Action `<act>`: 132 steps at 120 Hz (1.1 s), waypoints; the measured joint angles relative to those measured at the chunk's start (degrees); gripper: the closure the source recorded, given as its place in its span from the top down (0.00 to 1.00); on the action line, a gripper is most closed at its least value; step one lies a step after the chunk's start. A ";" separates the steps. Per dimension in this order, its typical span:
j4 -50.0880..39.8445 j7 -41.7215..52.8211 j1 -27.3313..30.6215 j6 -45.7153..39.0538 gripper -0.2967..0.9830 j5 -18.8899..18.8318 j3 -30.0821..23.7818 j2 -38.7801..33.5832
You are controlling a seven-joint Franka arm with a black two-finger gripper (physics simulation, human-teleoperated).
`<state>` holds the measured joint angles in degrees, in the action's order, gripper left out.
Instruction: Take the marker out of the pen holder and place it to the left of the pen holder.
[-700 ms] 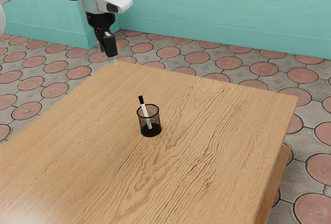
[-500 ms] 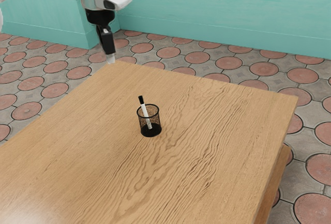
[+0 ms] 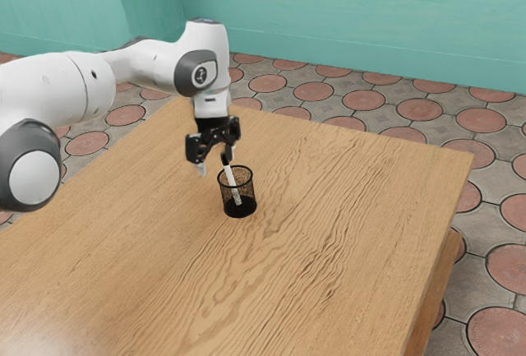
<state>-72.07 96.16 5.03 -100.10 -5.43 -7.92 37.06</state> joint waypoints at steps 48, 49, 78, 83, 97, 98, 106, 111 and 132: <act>3.10 12.37 1.92 -10.05 0.76 0.17 1.49 3.50; 3.09 12.29 1.94 -10.12 0.76 0.18 1.61 3.53; 0.86 9.20 2.33 -11.22 0.70 2.52 2.51 2.80; 0.16 8.50 2.49 -11.30 0.69 2.82 2.54 2.66; -1.18 6.65 2.23 -11.42 0.66 3.29 2.40 2.27; -1.34 6.52 2.21 -11.42 0.66 3.31 2.37 2.21; -2.61 5.48 2.04 -11.42 0.65 3.43 2.17 1.61; -2.97 4.89 1.96 -11.41 0.65 3.47 2.10 1.35; -3.29 2.69 1.05 -11.37 0.63 3.56 1.05 0.58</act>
<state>-75.36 98.85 6.08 -111.47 -1.87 -6.88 37.64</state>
